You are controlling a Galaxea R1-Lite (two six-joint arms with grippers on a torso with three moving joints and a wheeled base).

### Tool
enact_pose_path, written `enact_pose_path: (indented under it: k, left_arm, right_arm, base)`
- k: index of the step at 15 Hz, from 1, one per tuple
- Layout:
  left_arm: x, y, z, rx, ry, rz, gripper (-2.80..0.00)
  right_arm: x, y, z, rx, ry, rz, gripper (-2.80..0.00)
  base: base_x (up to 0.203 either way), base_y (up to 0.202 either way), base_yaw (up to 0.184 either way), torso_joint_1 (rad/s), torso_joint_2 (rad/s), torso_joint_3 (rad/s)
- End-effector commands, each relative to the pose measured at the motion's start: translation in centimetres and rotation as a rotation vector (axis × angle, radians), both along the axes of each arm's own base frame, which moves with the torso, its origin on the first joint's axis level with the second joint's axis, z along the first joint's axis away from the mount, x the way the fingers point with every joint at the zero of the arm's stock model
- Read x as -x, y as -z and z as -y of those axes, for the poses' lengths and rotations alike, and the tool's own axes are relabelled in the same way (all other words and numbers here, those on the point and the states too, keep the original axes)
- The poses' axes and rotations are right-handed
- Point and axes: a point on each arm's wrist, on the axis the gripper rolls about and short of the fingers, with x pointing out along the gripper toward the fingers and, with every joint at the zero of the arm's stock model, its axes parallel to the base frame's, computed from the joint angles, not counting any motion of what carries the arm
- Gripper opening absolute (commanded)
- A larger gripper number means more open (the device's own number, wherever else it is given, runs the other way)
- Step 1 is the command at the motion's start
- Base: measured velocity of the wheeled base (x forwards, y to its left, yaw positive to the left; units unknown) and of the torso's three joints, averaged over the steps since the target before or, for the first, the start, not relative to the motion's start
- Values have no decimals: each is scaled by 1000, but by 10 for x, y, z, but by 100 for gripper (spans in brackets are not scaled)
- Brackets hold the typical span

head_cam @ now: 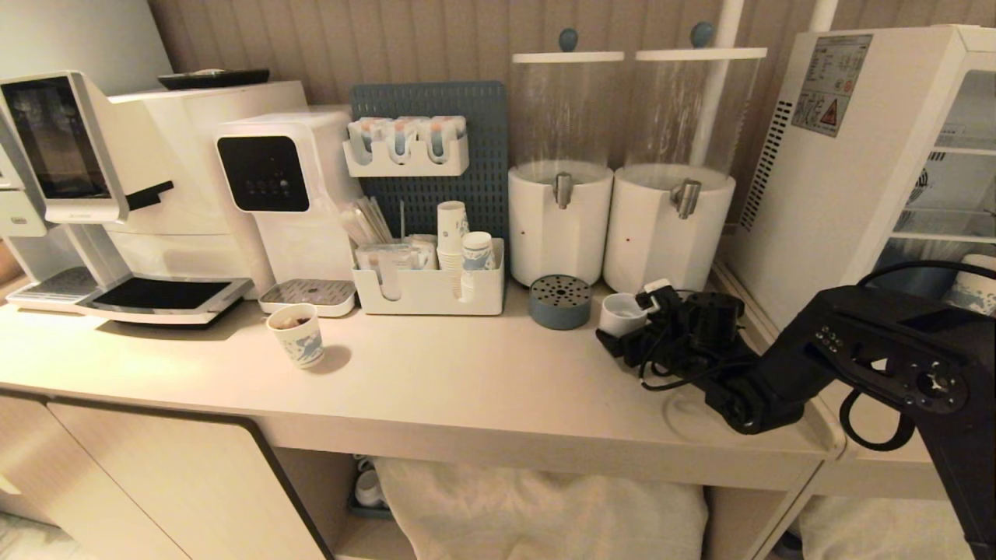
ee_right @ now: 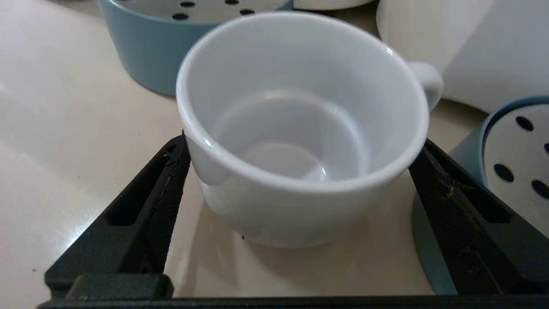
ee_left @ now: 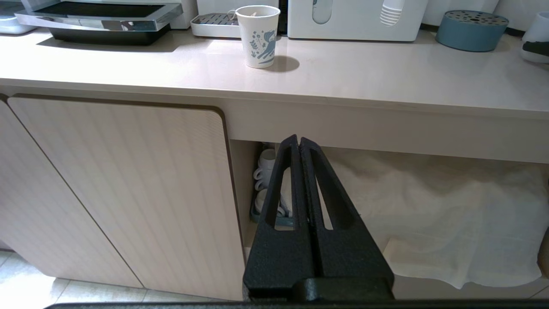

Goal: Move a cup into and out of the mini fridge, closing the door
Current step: Put the ceramic cup in the freezer

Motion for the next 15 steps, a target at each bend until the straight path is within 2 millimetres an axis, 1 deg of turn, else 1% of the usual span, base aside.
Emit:
enact_pose_path:
  k: [1,7,8,15]
  left_arm:
    - [0,0,0,0,-1,1,-280]
    - [0,0,0,0,-1,1,-280]
    - [0,0,0,0,-1,1,-280]
    - [0,0,0,-1,-1,1,-280]
  right_arm:
    - [-1,-2,0,-2,-1,11,0]
    - [-1,-1,0,-1,0,10,0]
    - [-1,-1,0,-1,0,10,-280]
    - [2,-2,0,-2,-1,5,-280]
  base:
    - [0,0,0,0,0,0]
    - [0,0,0,0,0,0]
    - [0,0,0,0,0,0]
    - [0,0,0,0,0,0]
